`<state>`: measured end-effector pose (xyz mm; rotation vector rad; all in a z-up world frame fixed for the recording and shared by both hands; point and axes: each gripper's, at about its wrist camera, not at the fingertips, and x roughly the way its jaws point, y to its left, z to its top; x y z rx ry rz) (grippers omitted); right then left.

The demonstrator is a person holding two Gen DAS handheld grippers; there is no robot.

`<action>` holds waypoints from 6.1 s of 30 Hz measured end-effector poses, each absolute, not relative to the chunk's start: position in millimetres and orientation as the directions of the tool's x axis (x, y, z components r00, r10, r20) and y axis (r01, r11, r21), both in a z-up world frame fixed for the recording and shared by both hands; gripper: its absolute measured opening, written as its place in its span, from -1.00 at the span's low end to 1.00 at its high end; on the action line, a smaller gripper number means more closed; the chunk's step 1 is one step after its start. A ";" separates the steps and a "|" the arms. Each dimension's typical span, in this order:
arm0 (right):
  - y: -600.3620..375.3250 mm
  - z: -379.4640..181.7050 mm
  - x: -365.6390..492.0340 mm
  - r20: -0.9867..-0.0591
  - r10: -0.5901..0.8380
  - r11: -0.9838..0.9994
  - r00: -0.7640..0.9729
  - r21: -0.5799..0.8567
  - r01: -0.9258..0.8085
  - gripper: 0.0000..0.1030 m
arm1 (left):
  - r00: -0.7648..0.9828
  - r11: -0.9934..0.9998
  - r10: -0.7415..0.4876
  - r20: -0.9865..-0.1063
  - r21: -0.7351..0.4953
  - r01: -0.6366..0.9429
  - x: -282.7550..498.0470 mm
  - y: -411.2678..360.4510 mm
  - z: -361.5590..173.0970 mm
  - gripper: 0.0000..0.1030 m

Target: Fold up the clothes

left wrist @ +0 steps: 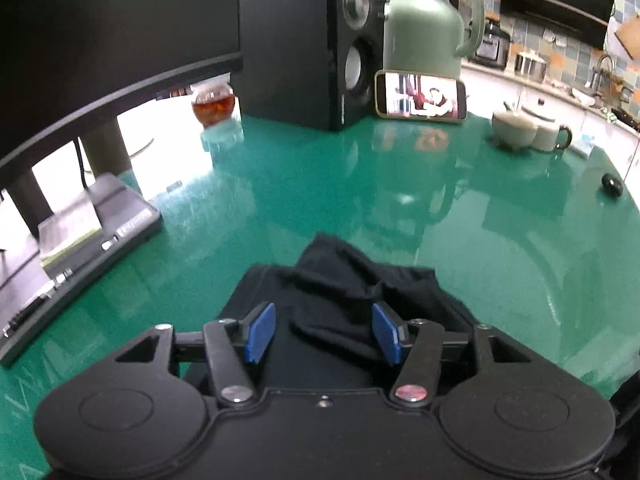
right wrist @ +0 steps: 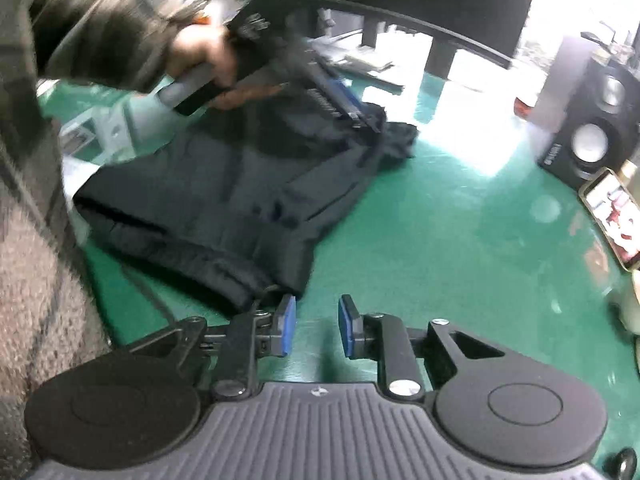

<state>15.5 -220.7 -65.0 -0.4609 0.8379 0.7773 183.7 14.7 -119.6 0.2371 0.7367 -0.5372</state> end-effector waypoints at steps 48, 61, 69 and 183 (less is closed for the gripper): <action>-292.8 -103.0 15.6 -0.565 0.692 0.565 0.449 0.811 0.151 -0.32 | 0.638 0.862 -0.348 -0.687 0.034 0.506 190.8 8.0 -122.6 0.06; -287.8 -116.3 22.1 -0.557 0.560 0.503 0.613 0.817 0.282 -0.45 | 0.646 0.864 -0.345 -0.681 0.039 0.502 189.7 6.7 -124.1 0.08; -304.5 -105.9 -5.7 -0.563 0.512 0.495 0.649 0.810 0.314 -0.93 | 0.665 0.874 -0.332 -0.669 0.047 0.483 191.0 3.7 -125.8 0.10; -19.2 -68.2 216.2 -0.718 0.693 0.149 0.070 0.047 -0.988 -0.69 | 0.354 0.709 -0.695 -0.626 -0.513 0.484 103.9 86.6 -118.3 0.39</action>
